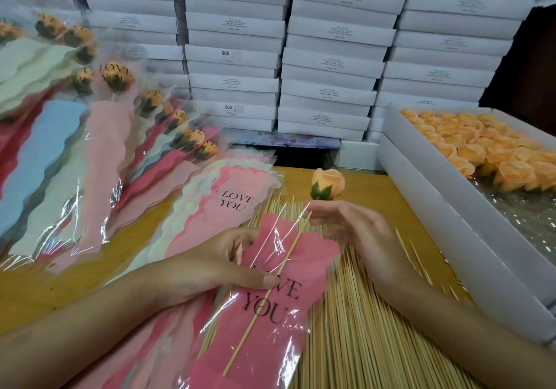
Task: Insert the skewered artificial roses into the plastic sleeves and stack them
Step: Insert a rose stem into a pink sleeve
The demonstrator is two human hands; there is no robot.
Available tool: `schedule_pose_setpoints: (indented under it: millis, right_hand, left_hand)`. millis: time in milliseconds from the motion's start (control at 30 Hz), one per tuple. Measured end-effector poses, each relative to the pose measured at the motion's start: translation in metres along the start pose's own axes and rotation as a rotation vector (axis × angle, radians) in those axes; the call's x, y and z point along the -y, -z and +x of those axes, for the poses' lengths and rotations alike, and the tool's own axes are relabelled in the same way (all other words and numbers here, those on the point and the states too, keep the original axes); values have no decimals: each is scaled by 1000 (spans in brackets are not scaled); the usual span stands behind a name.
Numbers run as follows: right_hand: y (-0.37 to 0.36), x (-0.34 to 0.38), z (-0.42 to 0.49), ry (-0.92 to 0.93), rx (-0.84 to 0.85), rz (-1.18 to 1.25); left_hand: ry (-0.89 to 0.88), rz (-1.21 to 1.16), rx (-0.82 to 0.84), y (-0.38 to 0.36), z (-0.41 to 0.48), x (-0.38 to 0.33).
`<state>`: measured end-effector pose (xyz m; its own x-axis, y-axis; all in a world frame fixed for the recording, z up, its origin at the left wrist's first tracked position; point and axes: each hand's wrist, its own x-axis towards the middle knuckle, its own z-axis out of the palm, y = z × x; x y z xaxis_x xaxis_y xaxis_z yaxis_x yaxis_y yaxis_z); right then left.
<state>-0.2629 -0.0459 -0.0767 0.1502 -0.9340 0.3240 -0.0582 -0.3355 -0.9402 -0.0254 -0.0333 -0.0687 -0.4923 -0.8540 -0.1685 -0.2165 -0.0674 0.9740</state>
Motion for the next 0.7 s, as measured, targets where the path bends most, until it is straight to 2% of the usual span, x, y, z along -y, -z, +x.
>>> schedule_pose_setpoints:
  millis: [200, 367, 533, 600, 700]
  right_hand:
    - [-1, 0, -1, 70, 34, -47]
    - [-2, -1, -2, 191, -111, -93]
    - [3, -4, 2, 164, -321, -109]
    - [4, -5, 4, 135, -328, -106]
    - [3, -9, 3, 75, -241, -149]
  left_hand:
    - [0, -38, -51, 0, 2, 5]
    - [-8, -48, -73, -2, 2, 2]
    - [-34, -56, 39, -3, 1, -1]
    - [-23, -39, -21, 0, 3, 3]
    - [-4, 0, -76, 2, 4, 7]
